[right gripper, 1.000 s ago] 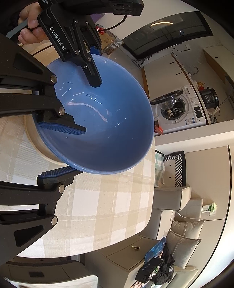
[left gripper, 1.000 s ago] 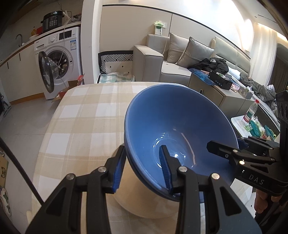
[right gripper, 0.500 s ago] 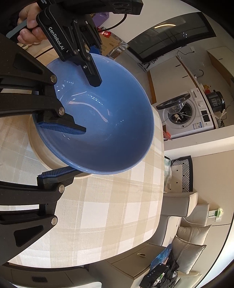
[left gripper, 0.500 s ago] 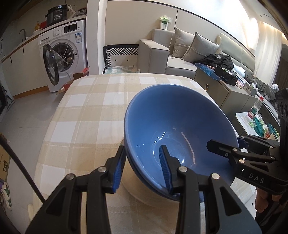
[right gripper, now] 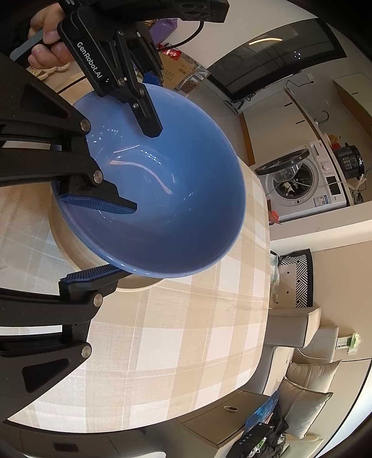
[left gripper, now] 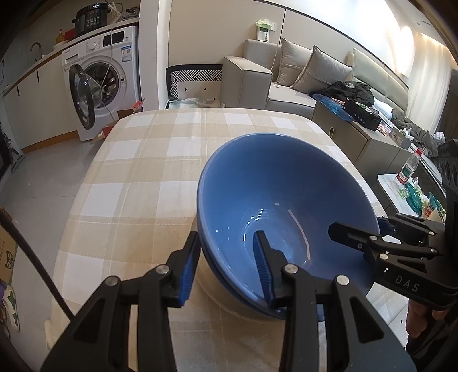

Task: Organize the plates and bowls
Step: 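Lift the nested bowls with both tools and carry them over the beige plates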

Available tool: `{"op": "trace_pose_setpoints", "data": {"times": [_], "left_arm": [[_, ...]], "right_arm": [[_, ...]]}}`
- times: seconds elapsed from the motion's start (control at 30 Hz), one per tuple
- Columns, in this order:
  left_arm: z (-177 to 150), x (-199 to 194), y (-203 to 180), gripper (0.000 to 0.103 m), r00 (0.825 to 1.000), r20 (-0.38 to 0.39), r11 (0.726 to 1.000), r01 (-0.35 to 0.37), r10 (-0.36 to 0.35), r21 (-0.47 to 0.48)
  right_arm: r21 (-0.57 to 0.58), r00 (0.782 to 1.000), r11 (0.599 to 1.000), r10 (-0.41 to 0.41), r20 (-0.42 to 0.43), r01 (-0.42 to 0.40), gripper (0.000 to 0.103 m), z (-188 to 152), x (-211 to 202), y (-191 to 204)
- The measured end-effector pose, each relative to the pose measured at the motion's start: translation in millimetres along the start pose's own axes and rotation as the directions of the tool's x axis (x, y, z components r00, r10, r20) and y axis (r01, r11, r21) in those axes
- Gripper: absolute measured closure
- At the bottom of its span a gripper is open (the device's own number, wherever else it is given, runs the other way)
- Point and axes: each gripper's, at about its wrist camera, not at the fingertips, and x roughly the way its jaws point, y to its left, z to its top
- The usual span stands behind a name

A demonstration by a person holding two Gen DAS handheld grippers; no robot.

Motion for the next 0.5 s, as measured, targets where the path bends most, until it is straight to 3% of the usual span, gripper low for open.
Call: {"op": "trace_pose_setpoints", "data": {"times": [0.5], "left_arm": [[-1.7,6.8,-0.3,0.066,1.0,-0.027,1.0,-0.003,0.003,0.001]], "right_arm": [[0.005,0.999,1.0,-0.003,-0.032,0.003,0.067,-1.0,6.4,-1.6]]}}
